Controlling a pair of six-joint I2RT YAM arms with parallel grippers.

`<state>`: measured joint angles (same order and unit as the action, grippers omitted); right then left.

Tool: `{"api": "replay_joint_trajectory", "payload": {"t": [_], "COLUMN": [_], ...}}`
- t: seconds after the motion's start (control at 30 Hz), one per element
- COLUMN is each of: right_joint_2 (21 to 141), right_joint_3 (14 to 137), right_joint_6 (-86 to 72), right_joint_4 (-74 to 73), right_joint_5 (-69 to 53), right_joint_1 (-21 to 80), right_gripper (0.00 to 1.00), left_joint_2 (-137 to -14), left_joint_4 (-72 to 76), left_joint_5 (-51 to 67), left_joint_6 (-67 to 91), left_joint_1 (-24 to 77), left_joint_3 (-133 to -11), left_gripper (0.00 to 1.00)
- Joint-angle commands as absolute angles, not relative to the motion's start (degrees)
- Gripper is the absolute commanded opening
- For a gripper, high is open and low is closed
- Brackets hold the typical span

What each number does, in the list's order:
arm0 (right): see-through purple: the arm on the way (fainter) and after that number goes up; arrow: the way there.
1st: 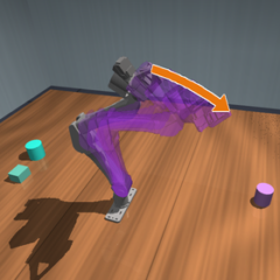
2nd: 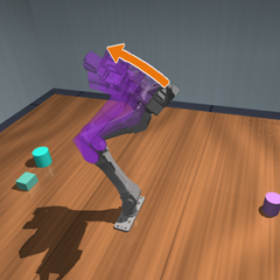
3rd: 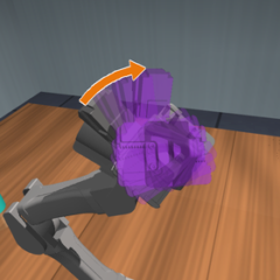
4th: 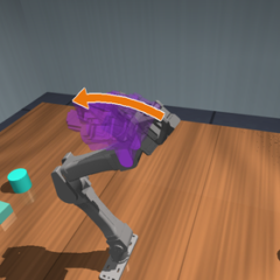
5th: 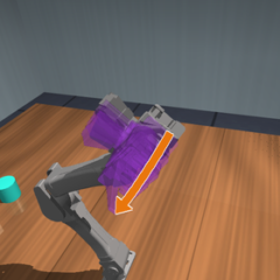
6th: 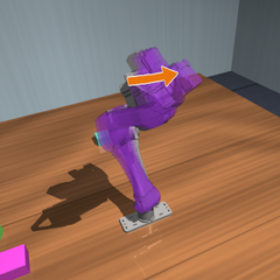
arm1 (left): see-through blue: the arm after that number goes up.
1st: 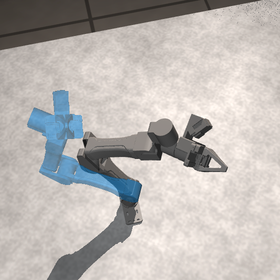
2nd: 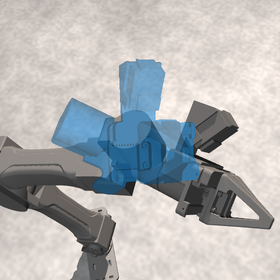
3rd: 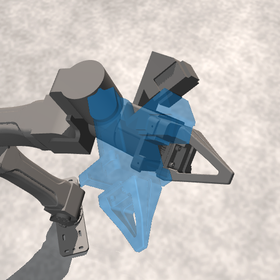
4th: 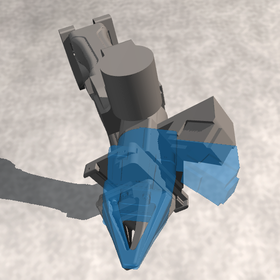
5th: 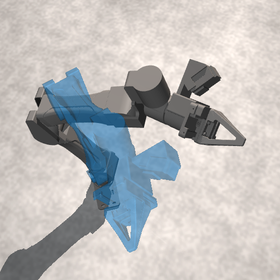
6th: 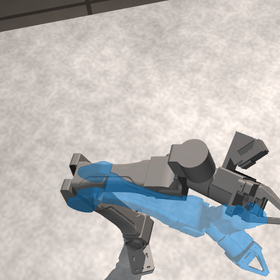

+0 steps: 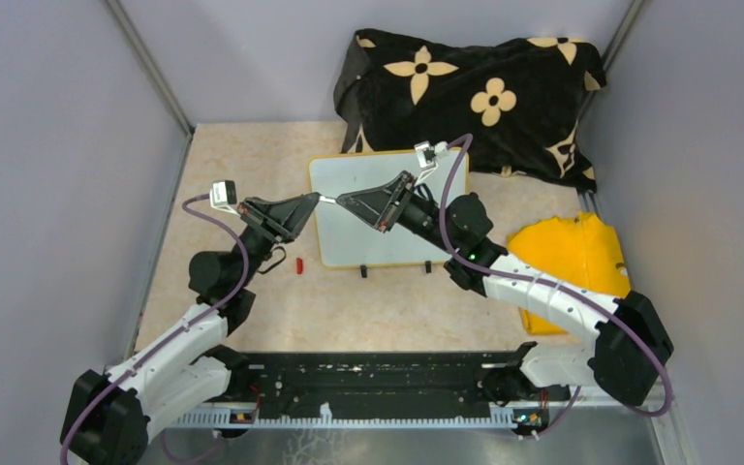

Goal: Write a sentence on the whiteboard

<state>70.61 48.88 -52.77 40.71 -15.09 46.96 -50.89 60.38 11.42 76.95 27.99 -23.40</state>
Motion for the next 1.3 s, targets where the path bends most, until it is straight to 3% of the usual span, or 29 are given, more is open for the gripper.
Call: {"api": "replay_joint_trajectory", "payload": {"t": [0.0, 0.1, 0.13, 0.23, 0.3, 0.5, 0.8, 1.0, 1.27], "right_joint_2": [70.4, 69.7, 69.4, 67.5, 65.6, 59.2, 54.4, 56.1, 55.5], "right_joint_3": [51.6, 51.4, 51.4, 51.9, 52.3, 53.2, 58.2, 60.7, 58.9], "right_joint_6": [-53.0, -52.5, -52.0, -48.9, -45.9, -35.7, -22.7, -16.1, -12.5], "right_joint_4": [44.1, 43.7, 43.2, 39.3, 35.1, 20.5, -7.6, -15.4, -12.7], "right_joint_5": [-16.7, -16.2, -16.1, -15.2, -14.1, -8.0, 12.8, 19.2, 17.1], "right_joint_1": [46.8, 46.7, 46.7, 46.6, 46.7, 46.7, 46.7, 46.7, 46.7], "right_gripper": [0.0, 0.0, 0.0, 0.0, 0.0, 0.0, 0.0, 0.0, 0.0], "left_joint_2": [-50.7, -50.5, -50.3, -49.3, -47.5, -38.0, -38.9, -43.0, -48.5], "left_joint_4": [60.3, 59.1, 58.4, 55.9, 52.6, 36.5, 1.6, 1.1, 8.9], "left_joint_5": [11.4, 11.8, 12.1, 12.3, 11.3, 7.3, 4.9, 3.0, 1.7], "left_joint_6": [76.0, 75.7, 75.6, 73.9, 73.1, 62.2, 25.9, 15.4, 11.4], "left_joint_1": [28.2, 28.2, 28.2, 28.2, 28.2, 28.0, 28.0, 28.0, 28.0], "left_joint_3": [-23.1, -23.1, -23.1, -22.7, -22.1, -22.2, -40.8, -42.5, -39.3], "left_gripper": [0.0, 0.0, 0.07, 0.47, 0.66, 0.95, 0.99, 0.99, 0.99]}}
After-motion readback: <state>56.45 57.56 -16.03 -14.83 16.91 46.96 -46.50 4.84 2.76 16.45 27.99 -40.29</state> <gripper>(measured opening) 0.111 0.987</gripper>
